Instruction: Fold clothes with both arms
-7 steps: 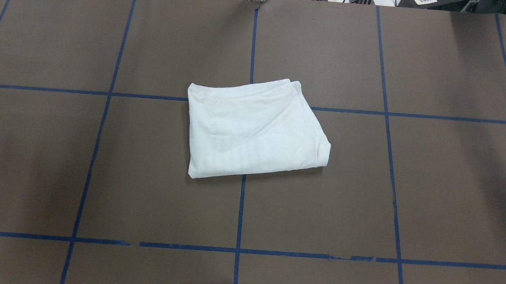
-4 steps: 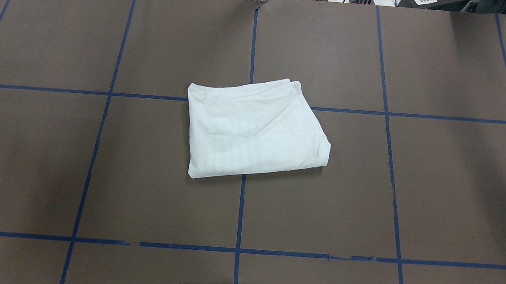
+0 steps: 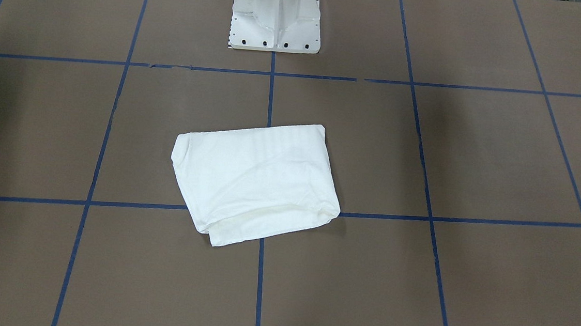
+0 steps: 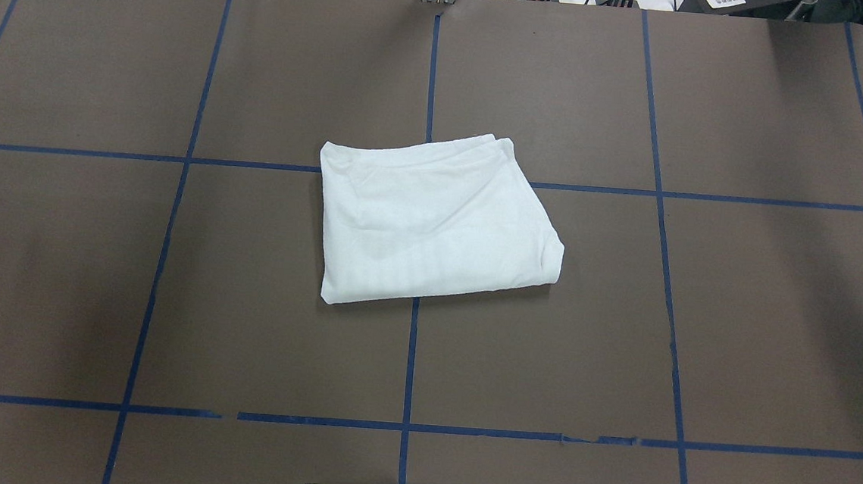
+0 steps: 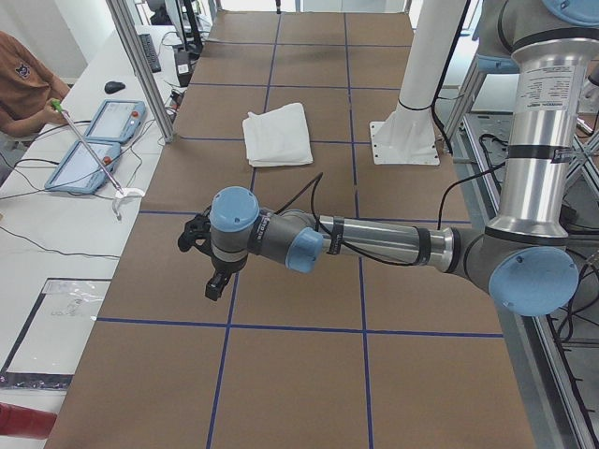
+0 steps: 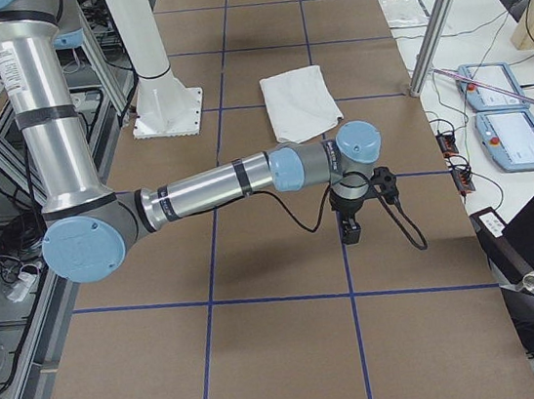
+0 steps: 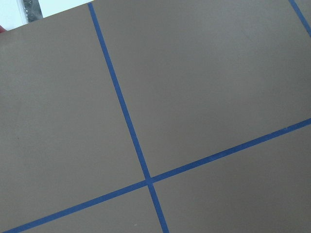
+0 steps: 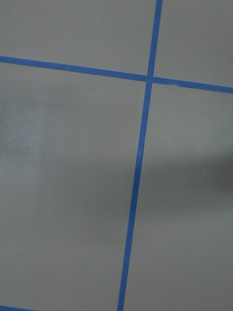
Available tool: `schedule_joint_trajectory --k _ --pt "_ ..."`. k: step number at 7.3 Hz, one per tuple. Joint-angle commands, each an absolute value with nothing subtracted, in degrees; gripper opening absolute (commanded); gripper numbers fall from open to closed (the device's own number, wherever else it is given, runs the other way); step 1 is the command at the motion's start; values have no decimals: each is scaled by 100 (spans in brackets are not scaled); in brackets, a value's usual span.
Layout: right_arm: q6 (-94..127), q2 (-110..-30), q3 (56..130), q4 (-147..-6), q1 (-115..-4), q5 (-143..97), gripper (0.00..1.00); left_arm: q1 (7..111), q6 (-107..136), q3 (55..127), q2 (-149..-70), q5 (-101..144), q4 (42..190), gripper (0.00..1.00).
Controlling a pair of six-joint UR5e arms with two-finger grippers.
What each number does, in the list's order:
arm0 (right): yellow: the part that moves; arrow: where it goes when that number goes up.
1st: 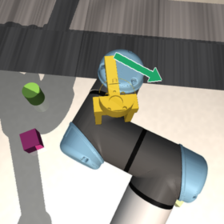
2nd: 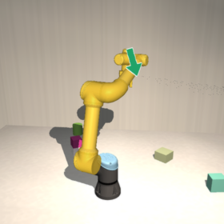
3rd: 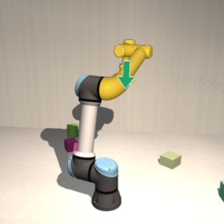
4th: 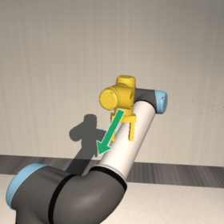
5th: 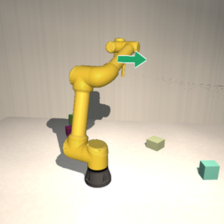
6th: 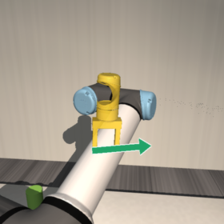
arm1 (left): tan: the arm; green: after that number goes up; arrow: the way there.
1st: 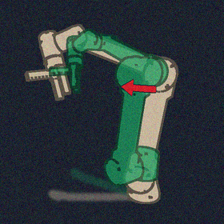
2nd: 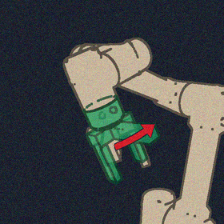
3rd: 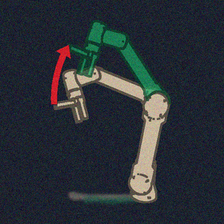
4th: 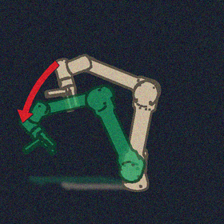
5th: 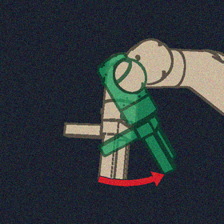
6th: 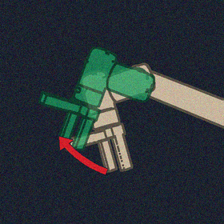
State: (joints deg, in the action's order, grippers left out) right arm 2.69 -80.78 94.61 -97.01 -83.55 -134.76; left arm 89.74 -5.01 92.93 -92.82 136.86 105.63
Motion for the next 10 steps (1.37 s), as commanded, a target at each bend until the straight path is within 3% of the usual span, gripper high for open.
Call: schedule_joint_trajectory --k 1,10 --pt "272 -8077 9518 -9694 -8358 -13491 100 8974 -501 9334 -9281 13702 10564 100" --pt "264 -8086 9545 -9694 -8358 -13763 100 8974 -501 9308 -9334 13684 10617 100"
